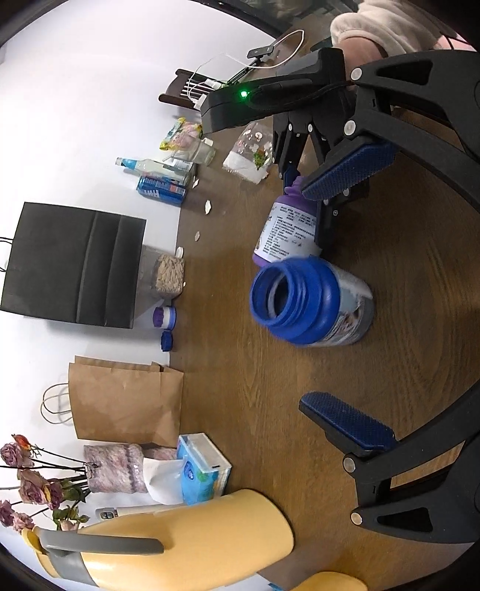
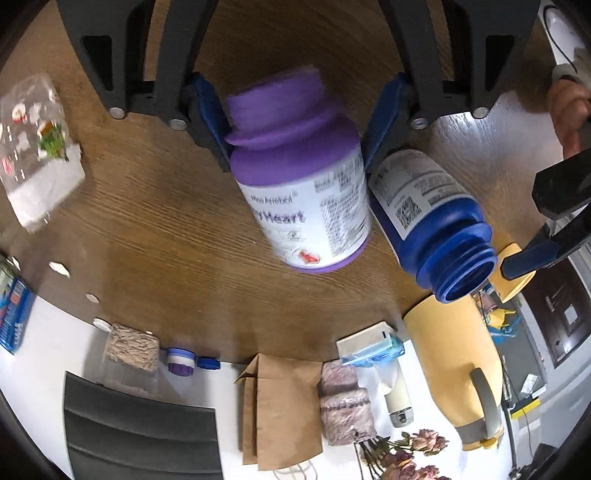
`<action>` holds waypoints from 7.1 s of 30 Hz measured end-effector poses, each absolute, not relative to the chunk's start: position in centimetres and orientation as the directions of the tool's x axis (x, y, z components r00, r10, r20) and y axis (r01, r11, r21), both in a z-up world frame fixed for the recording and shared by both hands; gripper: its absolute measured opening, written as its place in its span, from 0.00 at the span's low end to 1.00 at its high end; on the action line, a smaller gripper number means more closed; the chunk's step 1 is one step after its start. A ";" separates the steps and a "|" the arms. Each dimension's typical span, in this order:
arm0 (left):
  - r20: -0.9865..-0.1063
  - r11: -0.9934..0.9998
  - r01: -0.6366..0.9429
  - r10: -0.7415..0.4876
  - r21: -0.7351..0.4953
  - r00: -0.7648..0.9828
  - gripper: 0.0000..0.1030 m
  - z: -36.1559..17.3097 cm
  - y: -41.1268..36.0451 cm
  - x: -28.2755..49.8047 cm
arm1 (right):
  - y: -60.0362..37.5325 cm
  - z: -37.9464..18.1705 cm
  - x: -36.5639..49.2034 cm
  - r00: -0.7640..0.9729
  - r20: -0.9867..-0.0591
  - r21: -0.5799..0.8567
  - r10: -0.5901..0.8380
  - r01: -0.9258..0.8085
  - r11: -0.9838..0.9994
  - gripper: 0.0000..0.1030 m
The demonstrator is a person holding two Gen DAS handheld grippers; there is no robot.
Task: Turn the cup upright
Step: 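Lift the purple-capped bottle with the right tool toward the left tool, then grasp the bottle body with the left tool while the right tool releases it, then rotate the bottle upright with the left tool and regrasp it with the right tool, then lower the upright bottle onto the table with the right tool and open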
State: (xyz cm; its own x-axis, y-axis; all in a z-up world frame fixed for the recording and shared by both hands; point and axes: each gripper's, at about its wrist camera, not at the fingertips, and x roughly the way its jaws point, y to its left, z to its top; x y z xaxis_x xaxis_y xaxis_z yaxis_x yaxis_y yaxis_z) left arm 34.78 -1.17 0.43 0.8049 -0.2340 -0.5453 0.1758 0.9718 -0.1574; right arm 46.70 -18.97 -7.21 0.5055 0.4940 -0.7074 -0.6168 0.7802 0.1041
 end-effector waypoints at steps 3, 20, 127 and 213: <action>-0.538 0.968 0.200 -0.250 -0.150 0.805 1.00 0.7 -2.1 33.9 | -20.0 -7.1 45.6 0.510 -0.717 0.102 0.476 -0.598 0.795 0.69; -0.660 0.947 0.258 -0.320 -0.192 0.679 0.75 -1.3 -7.1 31.0 | -22.2 -8.0 31.2 0.427 -0.697 0.148 0.576 -0.700 0.698 0.69; -0.417 0.822 0.567 -0.536 -0.057 0.734 0.58 4.2 -11.6 25.6 | -30.5 0.7 35.6 0.327 -0.401 0.653 0.856 -0.554 0.517 0.75; -0.732 0.900 0.415 -0.373 -0.135 0.570 0.87 -2.1 -5.8 35.8 | -23.2 0.0 38.0 0.701 -0.558 0.073 0.444 -0.491 0.868 0.79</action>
State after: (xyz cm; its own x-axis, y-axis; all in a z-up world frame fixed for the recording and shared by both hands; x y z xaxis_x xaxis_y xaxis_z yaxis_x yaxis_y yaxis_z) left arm 35.84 -5.78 -2.10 0.5703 -0.3729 -0.7319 0.4152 0.8997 -0.1349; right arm 37.96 -23.24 -0.03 0.7010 0.4438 -0.5583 -0.4913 0.8679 0.0730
